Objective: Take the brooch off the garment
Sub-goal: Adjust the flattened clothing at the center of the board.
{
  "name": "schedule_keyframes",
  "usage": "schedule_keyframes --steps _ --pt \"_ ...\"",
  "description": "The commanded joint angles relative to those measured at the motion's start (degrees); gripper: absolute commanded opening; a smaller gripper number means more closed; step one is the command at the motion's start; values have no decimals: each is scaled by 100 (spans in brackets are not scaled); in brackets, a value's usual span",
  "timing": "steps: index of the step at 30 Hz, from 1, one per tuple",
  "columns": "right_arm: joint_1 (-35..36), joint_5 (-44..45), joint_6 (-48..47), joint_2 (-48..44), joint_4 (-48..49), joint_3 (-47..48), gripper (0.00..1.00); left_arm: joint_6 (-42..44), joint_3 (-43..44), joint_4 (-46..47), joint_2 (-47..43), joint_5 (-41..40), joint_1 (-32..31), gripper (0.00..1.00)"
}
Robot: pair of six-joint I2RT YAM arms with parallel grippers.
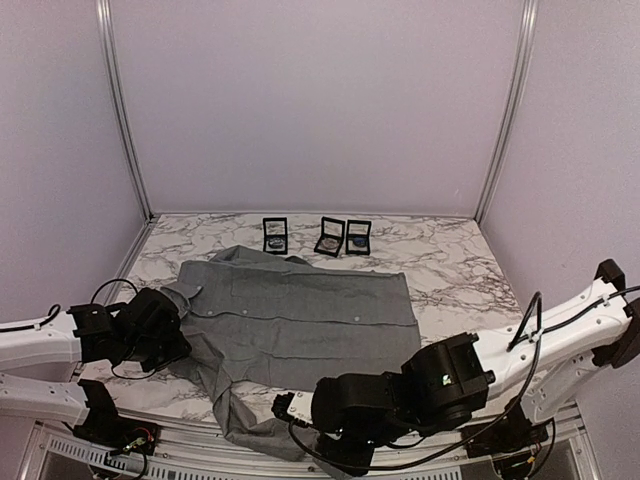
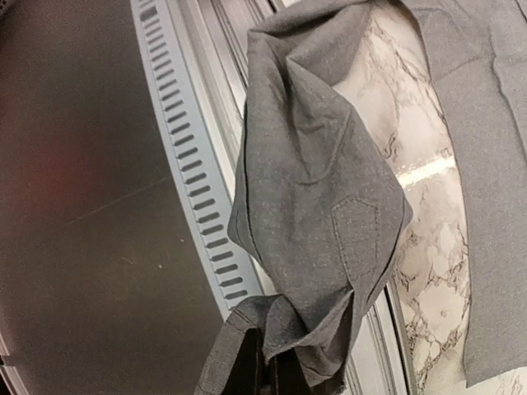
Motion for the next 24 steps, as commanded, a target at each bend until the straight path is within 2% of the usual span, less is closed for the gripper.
schedule_keyframes --steps 1,7,15,20,24 --pt "-446 -814 -296 -449 -20 390 0 -37 33 290 178 55 -92 33" --pt "-1352 -1312 -166 -816 369 308 0 -263 -266 601 422 190 -203 27" --pt "-2745 -2240 279 -1261 1160 -752 0 -554 -660 804 488 350 -393 19" --pt "-3250 -2344 308 -1250 1329 -1255 0 -691 -874 500 237 325 -425 16" --pt "-3470 -2356 206 -1212 1385 -1768 0 -709 -879 -132 -195 176 -416 16"
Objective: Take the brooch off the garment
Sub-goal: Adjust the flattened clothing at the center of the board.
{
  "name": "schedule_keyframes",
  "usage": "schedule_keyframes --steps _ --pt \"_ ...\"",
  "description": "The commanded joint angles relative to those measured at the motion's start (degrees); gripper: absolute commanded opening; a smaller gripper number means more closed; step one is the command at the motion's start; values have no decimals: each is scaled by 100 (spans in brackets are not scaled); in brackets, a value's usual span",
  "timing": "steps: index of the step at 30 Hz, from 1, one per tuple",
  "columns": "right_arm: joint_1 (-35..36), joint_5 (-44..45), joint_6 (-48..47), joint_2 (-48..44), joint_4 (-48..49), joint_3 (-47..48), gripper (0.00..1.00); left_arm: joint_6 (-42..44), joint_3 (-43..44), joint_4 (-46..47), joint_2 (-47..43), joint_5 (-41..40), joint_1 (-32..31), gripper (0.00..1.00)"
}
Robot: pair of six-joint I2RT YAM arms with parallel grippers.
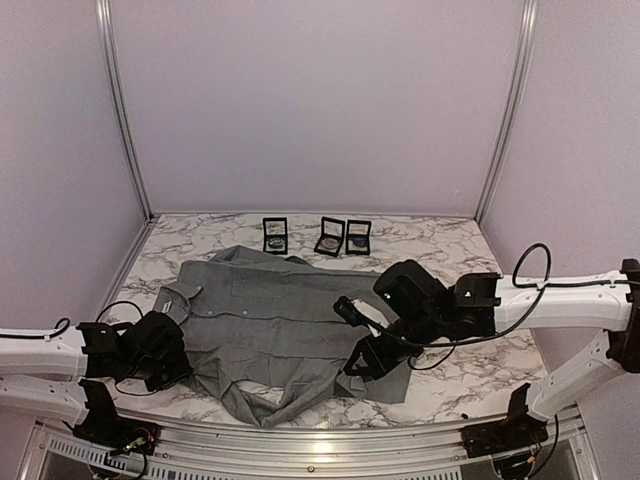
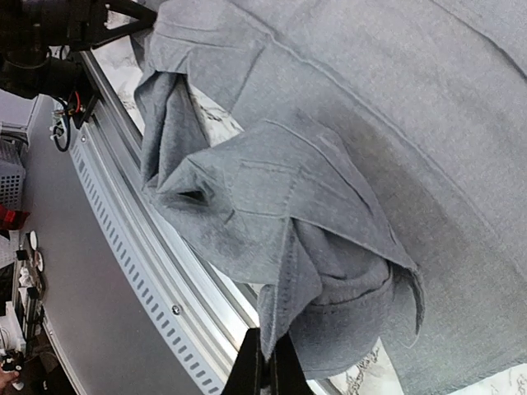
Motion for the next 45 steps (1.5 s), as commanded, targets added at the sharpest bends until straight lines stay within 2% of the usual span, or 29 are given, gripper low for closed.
schedule_keyframes --steps 1,4,6,14,17,20,24,26,32,45 --pt "-159 -131 -85 18 180 -448 0 -76 -114 -912 -466 -157 -27 16" --pt "-157 -39 -304 172 150 -769 0 -49 -152 -1133 -724 -170 -24 16" --pt "-79 109 -431 252 133 -890 4 -2 -167 -1218 -802 -148 -27 16" --pt "1315 2214 -498 324 -663 53 40 181 -28 -1206 -600 -58 -27 16" --pt "1879 2774 -488 453 -834 482 45 241 94 -1202 -499 -71 -29 17" --pt "2315 3033 -540 823 -923 979 46 302 169 -1172 -345 -58 -24 17" --pt "2685 2751 -767 1582 -618 1620 41 318 210 -1142 -235 -50 -26 17" --pt "2797 2638 -819 2001 -510 1921 36 309 220 -1147 -248 -55 -24 17" --pt "2881 2448 -963 3033 -205 2525 36 323 220 -1149 -321 -57 -23 17" --pt "2974 2766 -1155 3808 -157 3352 38 357 262 -1159 -293 -70 -26 17"
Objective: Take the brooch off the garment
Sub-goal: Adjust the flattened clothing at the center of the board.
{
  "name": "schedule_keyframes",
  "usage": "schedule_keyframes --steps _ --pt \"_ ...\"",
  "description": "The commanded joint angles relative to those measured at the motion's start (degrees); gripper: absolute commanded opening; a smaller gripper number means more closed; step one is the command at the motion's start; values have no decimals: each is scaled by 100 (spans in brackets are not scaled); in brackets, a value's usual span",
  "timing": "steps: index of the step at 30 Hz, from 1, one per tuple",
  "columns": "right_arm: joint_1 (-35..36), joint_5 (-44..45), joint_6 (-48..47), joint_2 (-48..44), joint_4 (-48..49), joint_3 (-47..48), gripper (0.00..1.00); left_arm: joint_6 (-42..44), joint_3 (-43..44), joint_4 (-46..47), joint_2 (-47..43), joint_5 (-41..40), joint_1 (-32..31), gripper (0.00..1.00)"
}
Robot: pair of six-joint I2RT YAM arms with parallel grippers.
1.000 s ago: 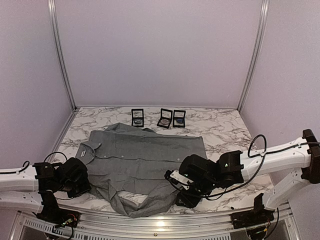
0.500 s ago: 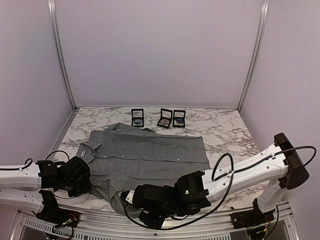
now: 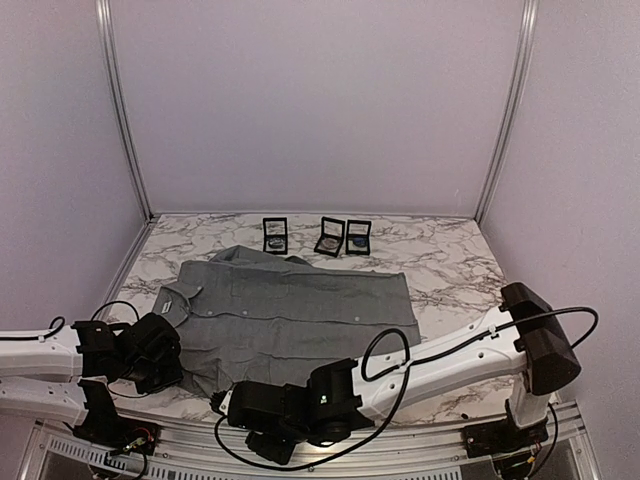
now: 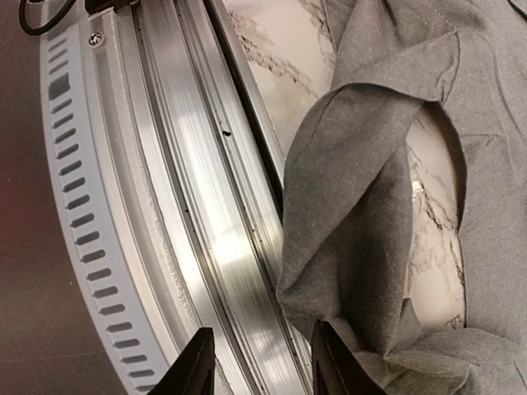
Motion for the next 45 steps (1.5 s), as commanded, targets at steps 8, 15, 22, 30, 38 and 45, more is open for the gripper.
schedule_keyframes --steps 8,15,22,30,38,45 --pt "111 357 -100 576 -6 524 36 118 175 -231 -40 -17 -23 17" --pt "67 1113 -31 640 -11 532 31 164 232 -307 -95 14 -19 17" --pt "11 743 -139 712 -117 712 0 229 314 -434 -185 2 -21 18" --pt "-506 -2147 137 64 516 901 0 358 508 -651 -307 91 -24 18" --pt "-1369 -3571 1024 -135 1953 -361 0 319 483 -252 -58 509 -139 18" --pt "-1874 -4143 1787 154 3319 -1460 0 159 104 313 275 660 -197 18"
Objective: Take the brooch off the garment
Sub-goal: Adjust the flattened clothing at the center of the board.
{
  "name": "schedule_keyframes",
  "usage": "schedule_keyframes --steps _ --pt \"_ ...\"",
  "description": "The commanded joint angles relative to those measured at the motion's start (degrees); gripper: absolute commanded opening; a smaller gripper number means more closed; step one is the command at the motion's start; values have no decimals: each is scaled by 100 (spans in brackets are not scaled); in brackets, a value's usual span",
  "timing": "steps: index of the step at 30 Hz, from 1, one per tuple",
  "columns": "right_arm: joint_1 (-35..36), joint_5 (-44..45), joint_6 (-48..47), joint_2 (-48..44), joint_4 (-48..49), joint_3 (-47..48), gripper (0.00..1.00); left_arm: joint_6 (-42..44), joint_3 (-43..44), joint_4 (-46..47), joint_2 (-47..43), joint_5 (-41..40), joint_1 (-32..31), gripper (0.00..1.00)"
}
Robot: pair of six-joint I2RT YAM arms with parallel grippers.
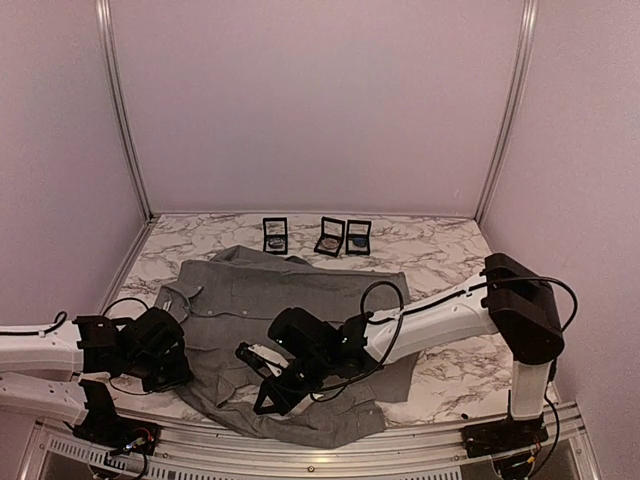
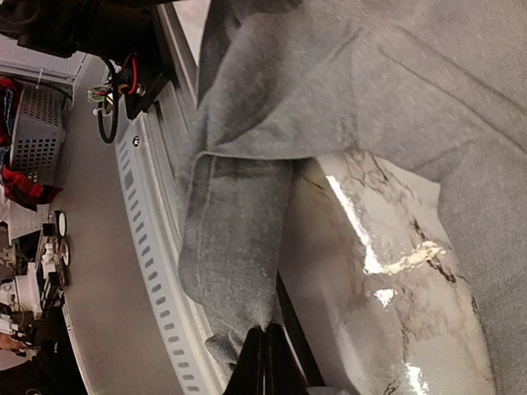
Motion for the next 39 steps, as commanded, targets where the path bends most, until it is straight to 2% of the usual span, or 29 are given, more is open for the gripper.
schedule_keyframes --steps 1,5,6,7,10,13,17,22,26,29,32,36,39 --pt "-120 -480 615 218 1030 -478 0 -72 -255 219 158 121 -39 18" --pt "-125 110 553 88 882 -661 0 -171 -367 -76 45 -1 -40 18" --pt "-121 251 495 -16 815 -695 3 -212 -390 -212 -21 -62 -34 18" --pt "-116 390 443 -166 751 -738 8 -271 -388 -378 -109 -144 -33 18" --pt "-125 952 308 -785 438 -959 29 -462 -384 -809 -511 -436 -41 18" --pt "-230 1843 292 -1545 51 -1364 39 -613 -391 -1181 -840 -640 -40 18" --pt "-551 3040 465 -2444 -586 -2136 44 -715 -294 -1570 -963 -912 -29 18" --pt "-923 3730 1015 -3565 -962 -3301 48 -712 -107 -1676 -946 -1138 -34 18" --pt "-933 4451 1421 -4267 -1319 -3821 52 -323 362 -1617 -695 -1237 -37 18" --pt "-930 4665 1364 -4315 -1225 -3857 54 66 890 -1502 -270 -1245 -33 19" --pt "-931 4847 1144 -3990 -1107 -3524 54 413 1290 -1030 220 -1301 -38 21" --pt "-929 5023 797 -3183 -927 -2807 53 893 1616 -90 1162 -1282 40 24" --pt "-980 5085 614 -2669 -668 -2485 53 1175 1626 861 1825 -949 207 24"
